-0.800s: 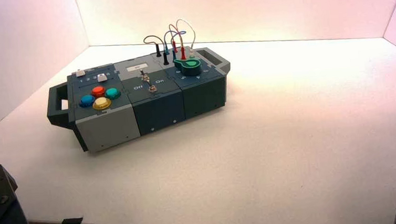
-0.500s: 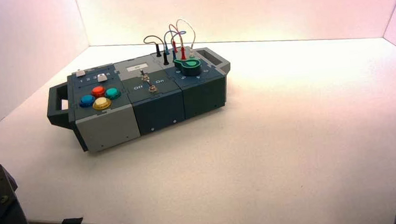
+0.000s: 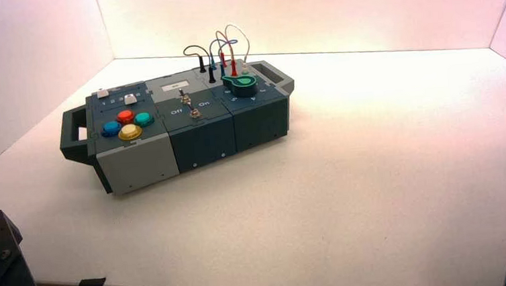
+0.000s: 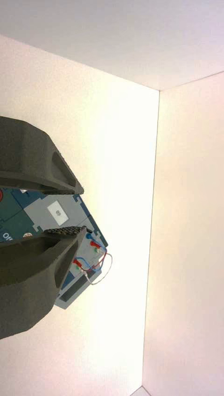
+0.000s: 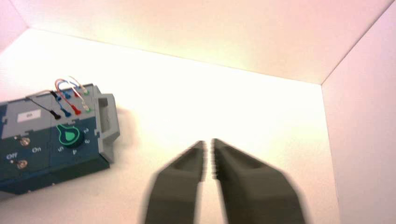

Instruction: Close right gripper.

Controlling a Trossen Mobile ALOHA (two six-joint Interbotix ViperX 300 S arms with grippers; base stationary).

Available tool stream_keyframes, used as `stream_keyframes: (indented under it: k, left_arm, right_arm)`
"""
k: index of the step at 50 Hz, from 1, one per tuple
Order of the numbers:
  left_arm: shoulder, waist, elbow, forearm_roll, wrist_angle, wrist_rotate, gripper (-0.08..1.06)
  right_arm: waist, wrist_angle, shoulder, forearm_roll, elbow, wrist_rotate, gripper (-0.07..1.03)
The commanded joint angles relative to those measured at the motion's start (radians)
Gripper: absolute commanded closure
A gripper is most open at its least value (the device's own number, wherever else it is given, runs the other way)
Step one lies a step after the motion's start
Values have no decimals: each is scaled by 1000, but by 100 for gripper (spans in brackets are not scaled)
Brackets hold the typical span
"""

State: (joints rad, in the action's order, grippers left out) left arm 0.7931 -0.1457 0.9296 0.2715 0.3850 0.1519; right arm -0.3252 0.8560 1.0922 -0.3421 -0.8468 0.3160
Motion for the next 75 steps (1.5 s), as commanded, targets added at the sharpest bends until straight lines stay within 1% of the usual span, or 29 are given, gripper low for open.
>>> stream_keyframes:
  k: [1, 27, 75]
  left_arm:
    - [-5, 5, -17, 0, -5, 3, 59]
    - [-34, 5, -21, 2, -9, 2, 59]
    - [-34, 5, -18, 5, -9, -2, 59]
  right_arm:
    - [2, -3, 2, -3, 5, -8, 98]
    - [2, 0, -3, -5, 3, -8, 98]
    - [2, -2, -14, -9, 2, -9, 98]
